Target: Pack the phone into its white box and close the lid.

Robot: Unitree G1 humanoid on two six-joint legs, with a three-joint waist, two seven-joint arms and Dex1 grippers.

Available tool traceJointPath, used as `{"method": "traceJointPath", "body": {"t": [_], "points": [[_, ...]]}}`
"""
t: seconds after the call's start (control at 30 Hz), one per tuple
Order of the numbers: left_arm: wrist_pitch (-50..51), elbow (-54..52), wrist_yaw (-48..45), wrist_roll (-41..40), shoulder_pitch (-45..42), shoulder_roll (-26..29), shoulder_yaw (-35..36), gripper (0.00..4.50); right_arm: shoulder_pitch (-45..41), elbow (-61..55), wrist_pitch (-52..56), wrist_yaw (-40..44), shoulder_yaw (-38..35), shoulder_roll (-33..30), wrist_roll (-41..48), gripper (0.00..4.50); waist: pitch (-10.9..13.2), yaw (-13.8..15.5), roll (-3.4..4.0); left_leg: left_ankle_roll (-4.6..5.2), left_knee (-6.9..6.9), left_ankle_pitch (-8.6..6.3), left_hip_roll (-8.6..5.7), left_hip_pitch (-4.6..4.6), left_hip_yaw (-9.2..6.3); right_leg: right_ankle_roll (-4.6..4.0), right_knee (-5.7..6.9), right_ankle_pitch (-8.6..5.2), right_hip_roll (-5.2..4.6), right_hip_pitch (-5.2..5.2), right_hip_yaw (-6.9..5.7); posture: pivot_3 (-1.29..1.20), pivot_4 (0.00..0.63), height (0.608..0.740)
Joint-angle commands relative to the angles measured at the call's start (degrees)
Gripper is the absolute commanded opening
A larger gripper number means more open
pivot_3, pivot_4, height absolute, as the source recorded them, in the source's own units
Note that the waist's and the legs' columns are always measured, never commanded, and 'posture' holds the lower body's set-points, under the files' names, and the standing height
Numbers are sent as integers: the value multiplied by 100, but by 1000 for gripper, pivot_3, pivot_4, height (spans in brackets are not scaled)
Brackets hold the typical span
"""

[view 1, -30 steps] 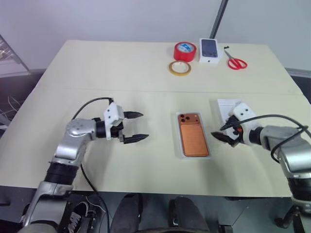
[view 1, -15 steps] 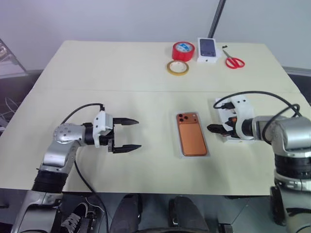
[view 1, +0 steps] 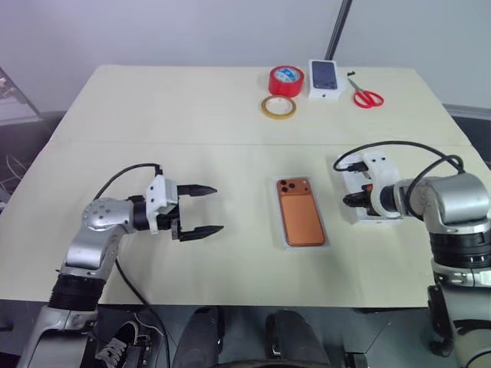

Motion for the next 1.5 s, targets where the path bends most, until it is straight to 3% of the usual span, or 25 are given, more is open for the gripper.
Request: {"method": "traceJointPath", "body": {"t": [0.03,0.2,0.33,0.43,0.57,0.7,0.77,0.87,0.97,1.03,1.13,1.33,1.43,1.5], "points": [[75,-185,122,-91,-17,21,113,4500,154,9,-118,-134,-163,84,-30,58,-1,2,-2,0,2,0,0,0,0,0,0,0,0,1,0,0,150,740],[167,-98,193,-55,-118,16,66,4500,113,56,-441,-257,-806,322,26,58,0,2,0,0,3,0,0,-1,1,1,3,0,3,-1,1,0,150,740],[269,-69,255,-47,-164,-40,17,4500,-170,31,-466,-275,-1758,1055,417,58,1,-11,1,0,-2,0,1,-2,1,1,4,0,7,-6,2,0,150,740],[382,-64,399,-90,-174,-142,45,4500,-42,-349,-732,257,-2134,1516,1113,58,2,-23,4,0,-3,0,4,-1,3,1,7,0,12,-8,3,0,150,740],[495,-152,573,-131,-131,-263,102,4500,62,-440,-992,156,-2632,1966,1451,58,3,-3,5,0,-4,0,8,-1,3,2,10,0,15,-9,3,0,150,740],[846,-341,925,-279,-89,-419,167,4500,-67,-1268,-47,55,-3777,3317,2741,58,4,3,6,0,-3,0,5,-2,3,2,11,0,11,-9,3,0,150,740],[948,-418,1001,-298,-77,-451,145,4500,29,-1554,379,-66,-4010,3732,3230,58,5,-11,8,0,-4,0,9,-1,1,2,16,0,12,-11,3,0,150,740],[1028,-561,1082,-303,-36,-510,103,4500,550,-1674,432,-746,-3923,4126,4533,58,4,-13,8,0,-7,0,9,-1,2,2,17,0,11,-13,3,0,150,740],[1058,-652,1121,-369,-31,-547,113,4500,1296,-1597,432,-1596,-3610,4105,6022,58,5,15,8,0,-7,0,6,-1,2,1,12,0,5,-9,2,0,150,740],[1058,-693,1129,-420,-26,-561,156,4500,1830,-1520,167,-2214,-3144,3719,7229,58,4,1,8,0,-7,0,3,-3,5,1,11,0,1,-9,4,0,150,740],[1071,-760,1134,-493,-2,-547,196,4500,2654,-1550,-1100,-3385,-1988,2659,9190,58,4,-15,9,1,-5,-1,3,0,5,1,8,0,1,-5,3,0,150,740],[1160,-885,1113,-570,117,-561,97,4500,3124,-1606,-2332,-3480,-1003,1924,9661,58,4,-37,8,4,-4,-2,9,1,4,2,6,-1,21,-5,7,0,150,740],[955,-968,1195,-383,251,-666,-70,3644,3167,-1521,-2657,-3645,-749,1789,9661,0,3,-20,7,7,-3,-4,9,1,4,2,1,-1,20,-2,7,0,150,740],[949,-988,1232,-325,316,-748,-178,2612,3140,-1487,-2844,-3733,-606,1880,9661,0,3,6,6,7,-2,-4,9,0,3,2,1,-1,20,0,5,0,150,740]]}}
